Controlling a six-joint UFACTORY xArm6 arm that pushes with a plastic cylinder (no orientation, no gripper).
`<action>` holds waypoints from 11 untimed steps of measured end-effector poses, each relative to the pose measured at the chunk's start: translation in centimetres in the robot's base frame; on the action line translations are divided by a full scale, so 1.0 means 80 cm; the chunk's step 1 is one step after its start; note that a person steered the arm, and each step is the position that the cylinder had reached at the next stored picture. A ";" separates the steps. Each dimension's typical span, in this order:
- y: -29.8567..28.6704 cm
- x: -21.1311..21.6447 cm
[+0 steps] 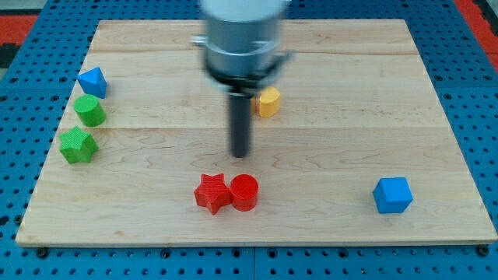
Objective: Slide the blue triangle closer to the yellow hexagon
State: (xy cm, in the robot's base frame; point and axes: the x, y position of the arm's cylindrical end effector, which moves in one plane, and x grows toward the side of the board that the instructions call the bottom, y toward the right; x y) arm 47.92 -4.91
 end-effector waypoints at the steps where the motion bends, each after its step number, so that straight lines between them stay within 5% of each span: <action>1: -0.103 -0.103; 2: -0.194 -0.203; 3: -0.260 -0.242; 4: -0.291 -0.186; 6: -0.112 -0.092; 8: -0.176 -0.094; 10: -0.018 -0.017; 11: 0.001 -0.017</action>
